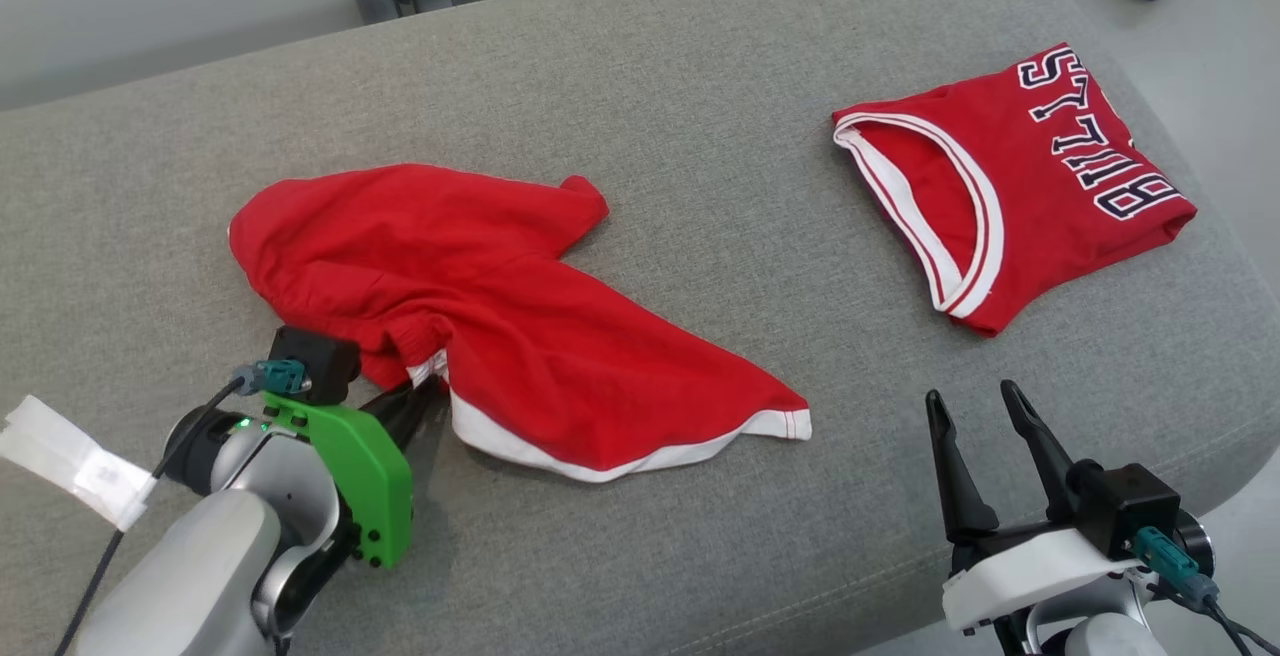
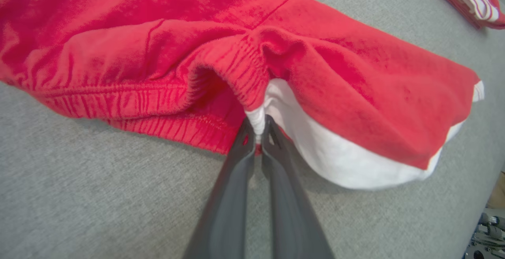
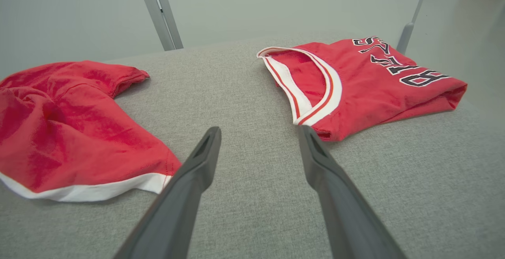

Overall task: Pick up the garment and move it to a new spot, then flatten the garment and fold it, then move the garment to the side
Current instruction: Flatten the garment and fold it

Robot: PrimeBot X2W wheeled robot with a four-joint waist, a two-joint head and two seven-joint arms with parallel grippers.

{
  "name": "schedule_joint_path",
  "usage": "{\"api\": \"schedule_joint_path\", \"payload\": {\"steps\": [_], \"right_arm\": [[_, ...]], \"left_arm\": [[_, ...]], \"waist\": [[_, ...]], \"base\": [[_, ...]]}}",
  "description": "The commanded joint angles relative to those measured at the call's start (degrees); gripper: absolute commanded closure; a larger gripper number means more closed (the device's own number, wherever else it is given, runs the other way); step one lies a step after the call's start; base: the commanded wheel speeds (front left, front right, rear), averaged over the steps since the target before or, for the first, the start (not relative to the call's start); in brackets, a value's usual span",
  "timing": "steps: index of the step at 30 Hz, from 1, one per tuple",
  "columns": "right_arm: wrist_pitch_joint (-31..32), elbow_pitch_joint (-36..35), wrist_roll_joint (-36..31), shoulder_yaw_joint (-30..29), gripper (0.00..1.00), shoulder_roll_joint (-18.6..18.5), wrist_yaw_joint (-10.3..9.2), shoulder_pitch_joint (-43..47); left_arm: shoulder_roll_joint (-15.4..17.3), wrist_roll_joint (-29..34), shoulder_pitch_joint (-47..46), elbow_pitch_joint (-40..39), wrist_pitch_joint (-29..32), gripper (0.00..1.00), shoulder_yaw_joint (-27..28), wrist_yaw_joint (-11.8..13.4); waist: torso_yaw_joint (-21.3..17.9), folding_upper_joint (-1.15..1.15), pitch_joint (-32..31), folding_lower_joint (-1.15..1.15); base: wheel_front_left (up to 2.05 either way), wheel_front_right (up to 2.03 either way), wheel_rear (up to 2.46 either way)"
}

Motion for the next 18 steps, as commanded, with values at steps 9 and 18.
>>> {"api": "schedule_joint_path", "payload": {"steps": [9,18], "right_arm": [[-0.14,-0.45,1.11,-0.95,0.0,0.76,-0.07,1.78],[-0.14,-0.36,2.94,0.22,0.0,0.92,-0.07,-0.87]], "left_arm": [[20.4,-3.74,10.63,-33.96,20.06,1.0,0.9,7.4],[28.28,-13.48,25.03,-45.06,22.24,1.0,4.71,16.43]], "waist": [[0.41,0.0,0.45,0.0],[-0.35,0.0,3.88,0.0]], "base": [[0.0,0.0,0.0],[0.0,0.0,0.0]]}}
